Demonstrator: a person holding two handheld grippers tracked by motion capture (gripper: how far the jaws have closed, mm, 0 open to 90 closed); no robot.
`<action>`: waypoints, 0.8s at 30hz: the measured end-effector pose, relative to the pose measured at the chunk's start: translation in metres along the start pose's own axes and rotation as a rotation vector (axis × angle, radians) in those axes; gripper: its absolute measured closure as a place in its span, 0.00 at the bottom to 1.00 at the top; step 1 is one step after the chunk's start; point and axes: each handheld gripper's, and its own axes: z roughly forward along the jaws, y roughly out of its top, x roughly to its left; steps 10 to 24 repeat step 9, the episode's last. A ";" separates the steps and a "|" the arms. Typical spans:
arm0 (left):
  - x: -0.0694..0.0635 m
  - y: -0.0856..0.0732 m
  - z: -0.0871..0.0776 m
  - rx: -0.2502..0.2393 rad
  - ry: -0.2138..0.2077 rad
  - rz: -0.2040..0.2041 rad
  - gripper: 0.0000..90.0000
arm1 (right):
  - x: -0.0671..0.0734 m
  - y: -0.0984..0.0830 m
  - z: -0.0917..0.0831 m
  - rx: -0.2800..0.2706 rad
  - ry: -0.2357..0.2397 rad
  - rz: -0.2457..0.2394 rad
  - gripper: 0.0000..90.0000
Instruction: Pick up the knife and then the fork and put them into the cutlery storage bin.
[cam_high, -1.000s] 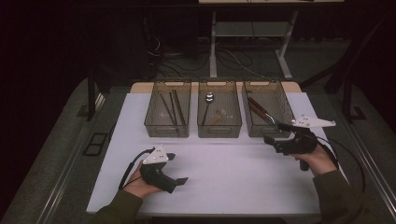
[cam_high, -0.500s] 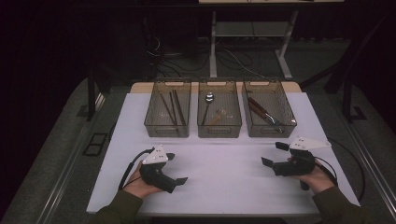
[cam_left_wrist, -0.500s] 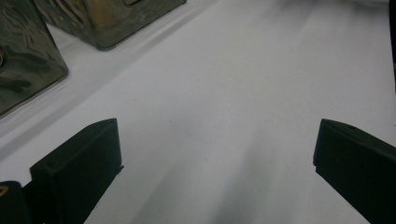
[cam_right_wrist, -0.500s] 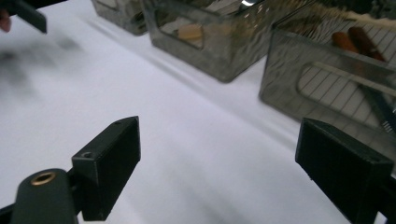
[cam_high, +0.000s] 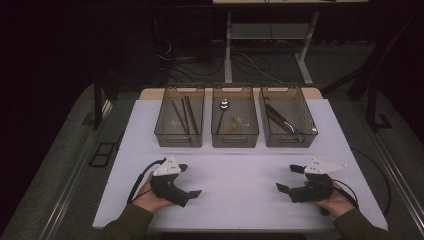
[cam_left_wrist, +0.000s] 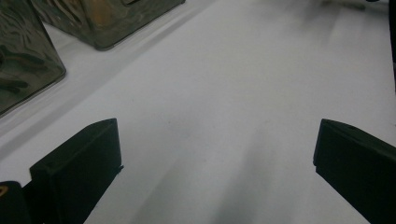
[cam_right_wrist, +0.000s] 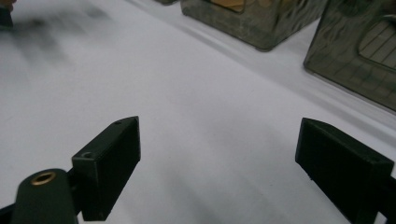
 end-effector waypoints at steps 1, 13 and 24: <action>0.000 0.000 0.000 0.000 -0.001 0.000 0.00 | 0.001 0.000 0.001 0.005 0.002 -0.003 0.15; 0.000 0.000 0.000 0.002 -0.001 0.003 0.00 | 0.001 -0.001 0.001 0.012 0.001 -0.009 0.15; 0.000 0.000 0.000 0.002 -0.001 0.003 0.00 | 0.001 -0.001 0.001 0.012 0.001 -0.009 0.15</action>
